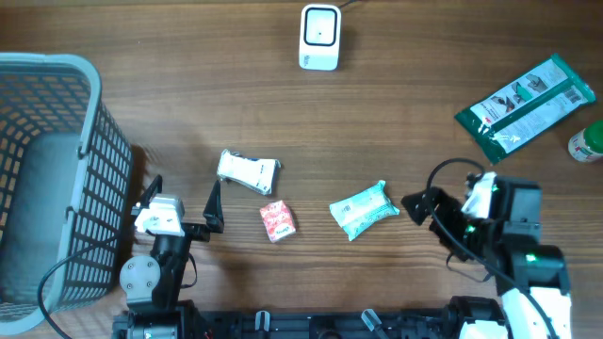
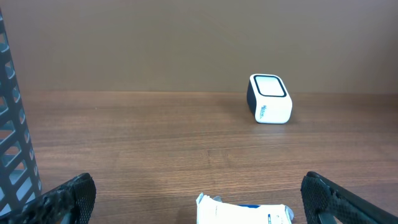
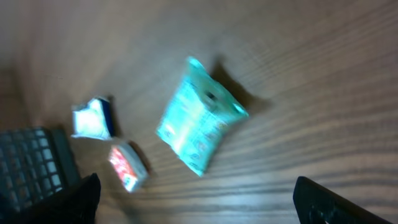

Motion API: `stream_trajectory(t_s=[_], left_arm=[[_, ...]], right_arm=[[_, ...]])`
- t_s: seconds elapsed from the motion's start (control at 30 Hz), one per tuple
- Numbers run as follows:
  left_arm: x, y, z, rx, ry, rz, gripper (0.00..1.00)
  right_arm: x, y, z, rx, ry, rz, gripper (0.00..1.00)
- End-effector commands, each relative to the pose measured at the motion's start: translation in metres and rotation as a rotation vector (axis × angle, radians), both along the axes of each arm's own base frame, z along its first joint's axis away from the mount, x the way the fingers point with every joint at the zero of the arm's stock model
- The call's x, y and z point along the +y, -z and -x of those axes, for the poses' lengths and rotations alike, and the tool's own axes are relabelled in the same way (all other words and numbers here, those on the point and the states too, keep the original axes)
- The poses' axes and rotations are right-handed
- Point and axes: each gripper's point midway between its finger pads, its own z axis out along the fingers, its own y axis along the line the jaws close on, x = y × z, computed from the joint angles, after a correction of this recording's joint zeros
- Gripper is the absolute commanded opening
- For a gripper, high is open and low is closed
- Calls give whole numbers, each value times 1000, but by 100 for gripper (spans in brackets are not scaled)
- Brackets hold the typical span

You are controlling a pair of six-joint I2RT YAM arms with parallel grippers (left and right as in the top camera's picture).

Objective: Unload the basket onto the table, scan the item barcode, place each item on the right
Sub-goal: 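Reach the right gripper to the light-blue wipes packet and grasp it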

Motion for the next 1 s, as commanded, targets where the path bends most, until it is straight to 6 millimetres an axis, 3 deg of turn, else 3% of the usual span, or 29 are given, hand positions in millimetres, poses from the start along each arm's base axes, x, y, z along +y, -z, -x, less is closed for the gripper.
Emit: stream_trajectory(t_s=[0.0,0.13,0.3,0.5,0.57,0.6,0.63,0.8,0.97], left_arm=[[2,2,0,7,-10,10,100],[2,2,0,7,-10,10,100],[2,2,0,7,-10,10,100],[2,2,0,7,-10,10,100],[2,2,0,7,-10,10,100],[2,2,0,7,-10,10,100],[2,2,0,7,-10,10,100],[2,2,0,7,-10,10,100],[2,2,0,7,-10,10,100]], right_arm=[[9,17,5,31,4,-65,100],[12,37,-4,52,120,-162,100],[22,79,8,162,166,-232,99],[58,104,-2,214,119,-242,92],[56,127,7,337,203,-204,87],[56,136,9,384,239,-208,68],[53,141,11,416,273,-204,62],[38,151,-1,388,385,-147,54],[-5,167,5,325,405,124,55]])
